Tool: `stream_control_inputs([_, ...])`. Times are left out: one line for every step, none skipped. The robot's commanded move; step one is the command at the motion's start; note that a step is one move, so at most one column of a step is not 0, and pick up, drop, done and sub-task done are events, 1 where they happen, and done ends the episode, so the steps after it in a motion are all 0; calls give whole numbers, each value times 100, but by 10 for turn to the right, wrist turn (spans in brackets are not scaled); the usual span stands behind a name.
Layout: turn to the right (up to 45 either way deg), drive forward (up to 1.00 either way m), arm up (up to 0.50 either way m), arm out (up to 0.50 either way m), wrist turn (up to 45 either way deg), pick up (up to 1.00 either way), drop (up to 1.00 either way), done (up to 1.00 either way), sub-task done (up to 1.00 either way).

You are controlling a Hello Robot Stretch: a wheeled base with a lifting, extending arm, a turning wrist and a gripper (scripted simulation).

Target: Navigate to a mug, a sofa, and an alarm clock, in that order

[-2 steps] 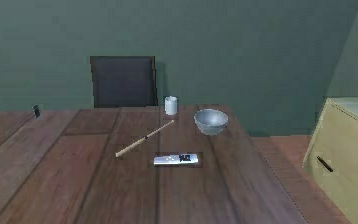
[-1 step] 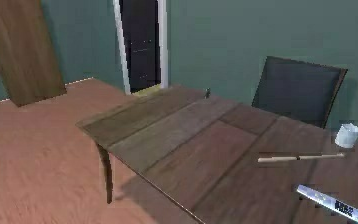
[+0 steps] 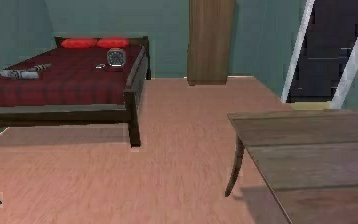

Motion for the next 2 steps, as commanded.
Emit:
stream_control_inputs([-90, 0, 0, 0, 0, 0, 0, 0, 0])
stream_control_inputs([0, 100, 0, 0, 0, 0, 0, 0, 0])
